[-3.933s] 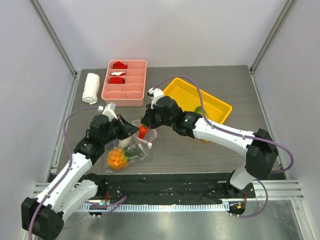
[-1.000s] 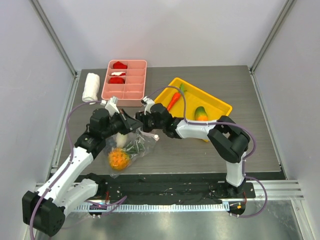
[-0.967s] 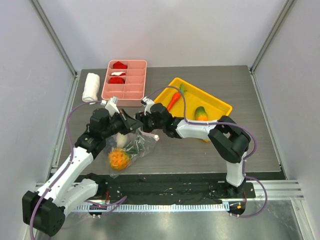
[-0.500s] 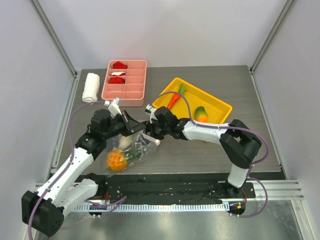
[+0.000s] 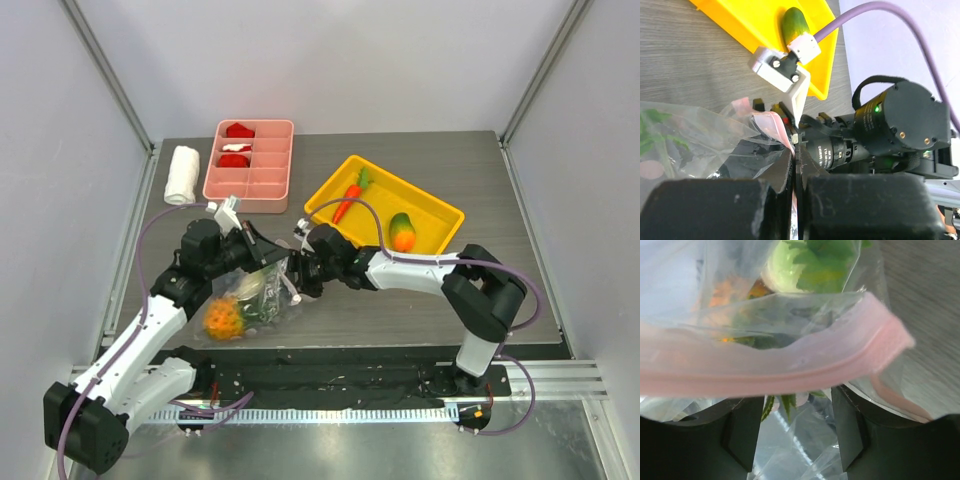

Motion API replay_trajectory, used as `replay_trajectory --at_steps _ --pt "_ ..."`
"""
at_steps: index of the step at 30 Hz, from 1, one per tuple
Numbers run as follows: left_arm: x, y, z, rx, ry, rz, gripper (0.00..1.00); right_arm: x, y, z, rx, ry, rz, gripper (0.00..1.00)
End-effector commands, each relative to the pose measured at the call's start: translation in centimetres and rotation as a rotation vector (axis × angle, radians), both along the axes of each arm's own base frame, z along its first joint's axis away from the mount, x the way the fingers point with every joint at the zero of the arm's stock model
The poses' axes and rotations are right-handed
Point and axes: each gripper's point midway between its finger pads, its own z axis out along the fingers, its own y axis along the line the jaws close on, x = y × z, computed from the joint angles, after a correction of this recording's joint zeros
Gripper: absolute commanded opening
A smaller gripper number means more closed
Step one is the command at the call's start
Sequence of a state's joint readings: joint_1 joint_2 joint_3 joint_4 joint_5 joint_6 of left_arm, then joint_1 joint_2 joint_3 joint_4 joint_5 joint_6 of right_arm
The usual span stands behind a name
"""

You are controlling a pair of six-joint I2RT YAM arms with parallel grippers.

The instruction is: Open the zip-top bag and remove the fake food

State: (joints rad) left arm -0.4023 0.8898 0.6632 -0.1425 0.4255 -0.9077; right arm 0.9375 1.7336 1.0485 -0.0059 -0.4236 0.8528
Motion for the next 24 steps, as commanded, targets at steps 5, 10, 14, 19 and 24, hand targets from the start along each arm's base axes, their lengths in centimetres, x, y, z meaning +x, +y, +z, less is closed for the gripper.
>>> replay_trajectory --at_steps 5,10,14,19,24 --pt "0.3 0.3 0.1 0.000 -0.030 0.019 0.00 -1.1 5.0 3.5 0.298 0.149 -0.010 0.57" --pt "0.4 0.4 0.0 0.002 -0.028 0.024 0.00 -0.7 5.6 2.0 0.256 0.169 -0.028 0.46" --pt "0.4 0.4 -0.2 0.003 -0.026 0.024 0.00 -1.0 6.0 1.9 0.237 0.181 -0.047 0.45" --pt "0.1 0.8 -1.0 0.016 -0.021 0.038 0.00 0.3 6.0 2.2 0.297 0.166 -0.121 0.02" --pt "-0.7 2.7 -1.6 0.103 -0.043 0.096 0.00 2.5 4.5 5.8 0.307 -0.054 -0.129 0.01"
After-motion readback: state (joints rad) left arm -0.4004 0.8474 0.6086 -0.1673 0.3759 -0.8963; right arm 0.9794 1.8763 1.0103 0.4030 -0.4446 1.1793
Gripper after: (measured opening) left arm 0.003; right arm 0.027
